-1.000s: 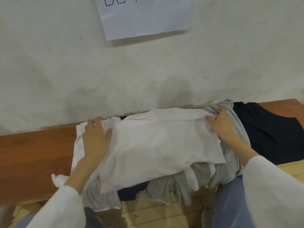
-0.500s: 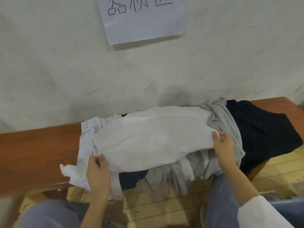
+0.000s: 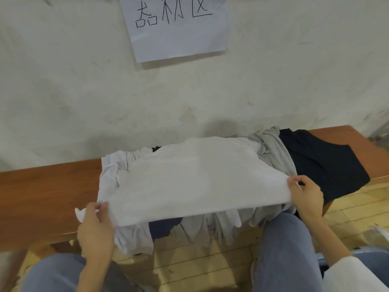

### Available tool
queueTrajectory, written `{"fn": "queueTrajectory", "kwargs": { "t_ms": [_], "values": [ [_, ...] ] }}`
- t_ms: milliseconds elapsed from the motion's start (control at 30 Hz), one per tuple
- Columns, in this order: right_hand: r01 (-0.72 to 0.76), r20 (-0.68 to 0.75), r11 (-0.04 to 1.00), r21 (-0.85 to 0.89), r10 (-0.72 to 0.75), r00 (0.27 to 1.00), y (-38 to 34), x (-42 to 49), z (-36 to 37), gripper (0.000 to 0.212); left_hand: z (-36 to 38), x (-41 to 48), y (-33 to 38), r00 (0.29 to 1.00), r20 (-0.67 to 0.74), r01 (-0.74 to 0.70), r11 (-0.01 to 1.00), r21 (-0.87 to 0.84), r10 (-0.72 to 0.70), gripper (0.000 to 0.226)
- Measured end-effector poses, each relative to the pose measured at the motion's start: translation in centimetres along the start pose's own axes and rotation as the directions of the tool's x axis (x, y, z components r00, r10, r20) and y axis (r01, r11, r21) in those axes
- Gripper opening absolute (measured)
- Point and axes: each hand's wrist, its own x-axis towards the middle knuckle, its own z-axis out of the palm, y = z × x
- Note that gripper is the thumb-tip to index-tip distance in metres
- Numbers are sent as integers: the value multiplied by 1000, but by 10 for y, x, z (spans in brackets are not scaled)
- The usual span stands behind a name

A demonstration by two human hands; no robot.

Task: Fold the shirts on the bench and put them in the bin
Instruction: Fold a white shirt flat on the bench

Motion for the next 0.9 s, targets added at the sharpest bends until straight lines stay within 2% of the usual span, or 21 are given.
{"fn": "queueTrajectory", "kwargs": {
  "t_ms": [33, 100, 167, 233, 333, 433, 467, 567, 667, 767, 900],
  "values": [
    [1, 21, 1000, -11, -1, 1000, -1, 2, 1, 18, -3, 3, -2, 1000, 8, -14, 1000, 17, 14, 23],
    [17, 156, 995, -98, -1, 988, -1, 5, 5, 14, -1, 5, -4, 987, 159, -35, 995, 93, 20, 17],
    [38, 279, 977, -212, 23, 960, -1, 4, 10, 9, 8, 5, -7, 927, 374, -49, 974, 223, -39, 17],
    [71, 293, 950, -303, 23, 956, -5, 6, 11, 8, 10, 9, -4, 876, 478, -124, 930, 347, -61, 16],
    [161, 249, 951, -264, -94, 964, -22, 24, 13, 8, 7, 23, 18, 907, 420, -163, 933, 321, 14, 10],
    [254, 330, 949, -187, -183, 926, -42, 57, 36, 18, 27, 51, 44, 932, 281, -284, 941, 183, 227, 20],
    [276, 359, 940, -198, -193, 913, -48, 66, 46, 24, 38, 62, 51, 931, 272, -290, 945, 149, 243, 24],
    [254, 370, 944, -212, -163, 915, -55, 83, 72, 33, 69, 85, 63, 939, 315, -171, 981, 87, 136, 38],
    [251, 370, 918, -306, -128, 920, -53, 88, 84, 23, 83, 93, 63, 949, 310, -61, 998, 0, 57, 31],
    [250, 261, 923, -291, -175, 949, -51, 87, 86, 13, 84, 98, 55, 953, 288, -69, 994, -86, 91, 12],
    [231, -9, 971, -56, -231, 973, -64, 87, 88, 15, 82, 99, 45, 963, 203, -163, 983, -78, 176, 6]
  ]
}}
